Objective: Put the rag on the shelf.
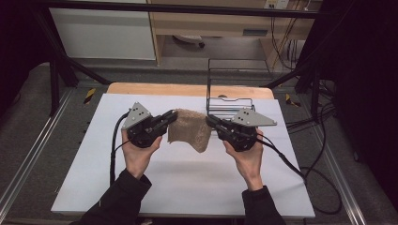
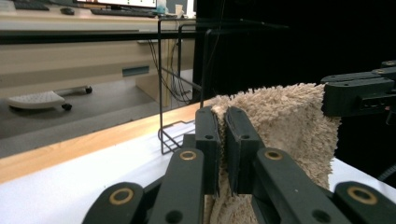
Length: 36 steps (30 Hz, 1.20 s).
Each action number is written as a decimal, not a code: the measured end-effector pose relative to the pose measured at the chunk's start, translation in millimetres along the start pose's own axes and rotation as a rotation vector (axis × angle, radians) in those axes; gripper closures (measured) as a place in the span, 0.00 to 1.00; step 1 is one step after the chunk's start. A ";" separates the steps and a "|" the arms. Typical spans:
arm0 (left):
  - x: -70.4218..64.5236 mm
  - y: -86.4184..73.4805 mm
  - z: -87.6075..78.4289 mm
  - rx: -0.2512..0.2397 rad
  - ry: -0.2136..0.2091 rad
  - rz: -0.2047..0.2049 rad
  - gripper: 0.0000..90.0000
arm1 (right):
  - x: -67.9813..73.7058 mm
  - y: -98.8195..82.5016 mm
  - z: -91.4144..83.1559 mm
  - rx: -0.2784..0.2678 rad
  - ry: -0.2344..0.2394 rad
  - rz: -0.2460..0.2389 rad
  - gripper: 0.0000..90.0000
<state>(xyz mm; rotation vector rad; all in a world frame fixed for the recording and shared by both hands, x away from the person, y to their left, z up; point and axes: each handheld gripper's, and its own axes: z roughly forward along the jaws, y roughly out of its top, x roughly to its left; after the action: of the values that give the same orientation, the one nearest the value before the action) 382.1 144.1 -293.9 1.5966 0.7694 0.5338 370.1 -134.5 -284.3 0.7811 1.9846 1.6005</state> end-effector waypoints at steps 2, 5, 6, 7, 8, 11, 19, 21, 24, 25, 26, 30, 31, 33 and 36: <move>-1.7 3.8 2.0 -0.009 0.001 0.004 0.94 | -1.4 3.1 -2.1 -0.008 -0.008 -0.002 0.96; -3.6 9.5 4.7 -0.023 0.001 0.008 0.94 | -3.8 7.6 -5.2 -0.021 -0.019 -0.003 0.96; -4.1 11.3 5.6 -0.026 0.001 0.011 0.94 | -4.3 8.9 -6.2 -0.025 -0.020 -0.002 0.96; -4.6 13.2 6.5 -0.030 0.001 0.013 0.94 | -5.0 10.2 -7.2 -0.028 -0.023 -0.004 0.96; -5.1 15.0 7.5 -0.032 -0.001 0.012 0.94 | -5.8 11.3 -8.1 -0.031 -0.025 -0.005 0.96; -7.2 20.2 10.4 -0.040 0.000 0.019 0.94 | -8.3 14.5 -10.7 -0.042 -0.035 -0.002 0.96; -12.6 31.7 19.2 -0.062 -0.005 0.023 0.94 | -18.0 25.2 -17.8 -0.072 -0.069 -0.004 0.96; -13.5 34.3 21.9 -0.068 -0.006 0.022 0.94 | -19.3 26.7 -18.7 -0.075 -0.072 -0.007 0.96; -14.6 38.8 25.9 -0.077 -0.010 0.023 0.94 | -21.6 31.2 -21.0 -0.086 -0.088 -0.010 0.96; -15.2 40.3 27.1 -0.079 -0.010 0.025 0.94 | -22.5 32.6 -21.7 -0.086 -0.096 -0.017 0.96; -15.9 41.8 28.3 -0.082 -0.009 0.026 0.94 | -23.2 34.1 -22.2 -0.091 -0.103 -0.019 0.96; -17.6 48.2 33.1 -0.097 -0.009 0.027 0.94 | -26.5 39.3 -24.6 -0.104 -0.124 -0.024 0.96; -17.9 49.8 34.3 -0.101 -0.010 0.025 0.94 | -27.4 40.3 -25.1 -0.110 -0.127 -0.023 0.96; -18.4 53.3 36.7 -0.101 -0.010 0.031 0.94 | -29.1 42.2 -26.4 -0.117 -0.132 -0.022 0.96; -20.0 58.3 40.7 -0.109 -0.013 0.028 0.94 | -32.2 45.3 -28.4 -0.124 -0.142 -0.022 0.96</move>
<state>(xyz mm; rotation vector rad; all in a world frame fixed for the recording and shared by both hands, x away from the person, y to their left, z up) 408.4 98.6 -242.0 1.5099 0.6979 0.5756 380.6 -169.6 -233.9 0.7987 1.7708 1.5925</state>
